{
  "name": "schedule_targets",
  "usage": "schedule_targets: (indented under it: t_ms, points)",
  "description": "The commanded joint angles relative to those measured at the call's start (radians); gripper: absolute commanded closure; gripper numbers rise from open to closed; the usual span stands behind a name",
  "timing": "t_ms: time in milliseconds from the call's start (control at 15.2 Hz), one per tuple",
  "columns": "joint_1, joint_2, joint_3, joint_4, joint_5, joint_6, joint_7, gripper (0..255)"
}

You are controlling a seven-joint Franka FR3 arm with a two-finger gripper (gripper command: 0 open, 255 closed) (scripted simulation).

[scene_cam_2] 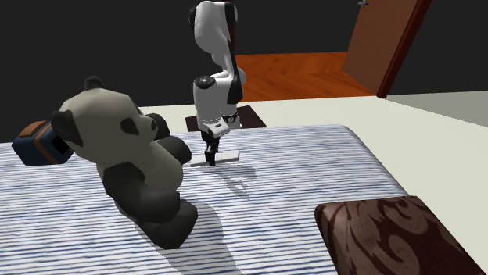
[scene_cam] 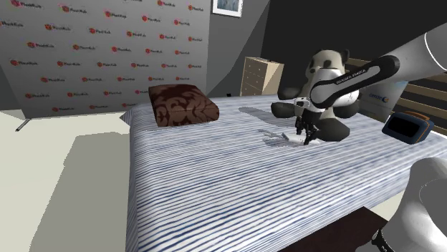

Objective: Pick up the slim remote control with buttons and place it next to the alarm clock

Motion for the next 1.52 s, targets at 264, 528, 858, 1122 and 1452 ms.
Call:
schedule_targets:
  t_ms: [264, 528, 858, 1122, 1452]
  points:
    - [-0.012, -0.063, 0.023, 0.04, -0.039, -0.094, 0.03, 255]
    - [-0.017, -0.098, 0.039, 0.07, -0.055, -0.154, 0.044, 255]
    - [-0.022, -0.133, 0.058, 0.112, -0.068, -0.227, 0.057, 255]
    - [-0.024, -0.156, 0.072, 0.149, -0.073, -0.285, 0.064, 255]
    - [-0.025, -0.178, 0.088, 0.199, -0.076, -0.355, 0.069, 255]
